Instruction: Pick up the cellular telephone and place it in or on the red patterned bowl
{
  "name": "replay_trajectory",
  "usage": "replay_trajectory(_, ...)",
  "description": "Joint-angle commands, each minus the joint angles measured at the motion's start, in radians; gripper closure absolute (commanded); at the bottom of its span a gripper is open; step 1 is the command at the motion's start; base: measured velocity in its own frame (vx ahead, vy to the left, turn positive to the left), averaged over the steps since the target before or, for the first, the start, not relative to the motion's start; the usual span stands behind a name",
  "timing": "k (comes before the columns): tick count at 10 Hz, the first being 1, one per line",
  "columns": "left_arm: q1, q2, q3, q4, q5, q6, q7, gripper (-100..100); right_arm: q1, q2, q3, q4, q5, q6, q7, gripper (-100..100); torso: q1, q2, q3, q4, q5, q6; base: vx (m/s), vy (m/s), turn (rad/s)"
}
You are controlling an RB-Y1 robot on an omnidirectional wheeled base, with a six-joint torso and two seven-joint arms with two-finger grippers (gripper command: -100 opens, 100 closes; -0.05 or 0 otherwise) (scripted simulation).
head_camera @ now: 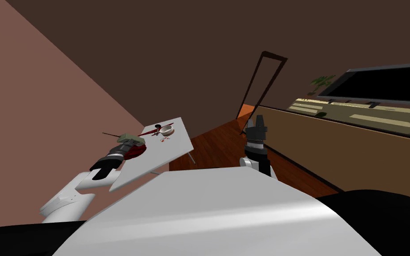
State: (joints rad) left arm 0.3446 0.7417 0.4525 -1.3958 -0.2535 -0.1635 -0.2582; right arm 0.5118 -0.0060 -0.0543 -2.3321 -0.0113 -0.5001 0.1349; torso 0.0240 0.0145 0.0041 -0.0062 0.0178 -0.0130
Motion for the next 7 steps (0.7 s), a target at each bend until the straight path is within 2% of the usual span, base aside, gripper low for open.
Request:
replay_trajectory(1,-0.019,0.018,0.011,0.016,0.007,0.02,0.014,100,0.0,0.0,0.0,0.0,0.0,0.0,0.0,0,0.0,0.0,0.0,0.0,0.0,0.0,-0.103,0.196,-0.126)
replay_trajectory(3,-0.036,0.044,0.027,0.026,0.018,0.043,0.03,100,0.0,0.0,0.0,0.0,0.0,0.0,0.0,0,0.001,0.001,0.001,0.0,0.0,0.0,-0.093,0.199,-0.152)
replay_trajectory(4,-0.028,0.033,0.021,0.019,0.014,0.038,0.023,100,0.0,0.0,0.0,0.0,0.0,0.0,0.0,0,0.0,0.0,0.0,0.001,-0.001,0.0,-0.03,0.096,-0.046)
replay_trajectory(5,-0.03,0.036,0.023,0.018,0.014,0.042,0.025,-100,0.0,0.0,0.0,0.0,0.0,0.0,0.0,0,-0.006,-0.002,-0.001,0.0,-0.001,0.0,-0.006,0.02,0.004)
replay_trajectory(7,-0.03,0.036,0.023,0.019,0.014,0.041,0.025,-100,0.0,0.0,0.0,0.0,0.0,0.0,0.0,0,-0.013,-0.005,-0.003,-0.001,-0.003,0.0,-0.002,0.004,0.0)
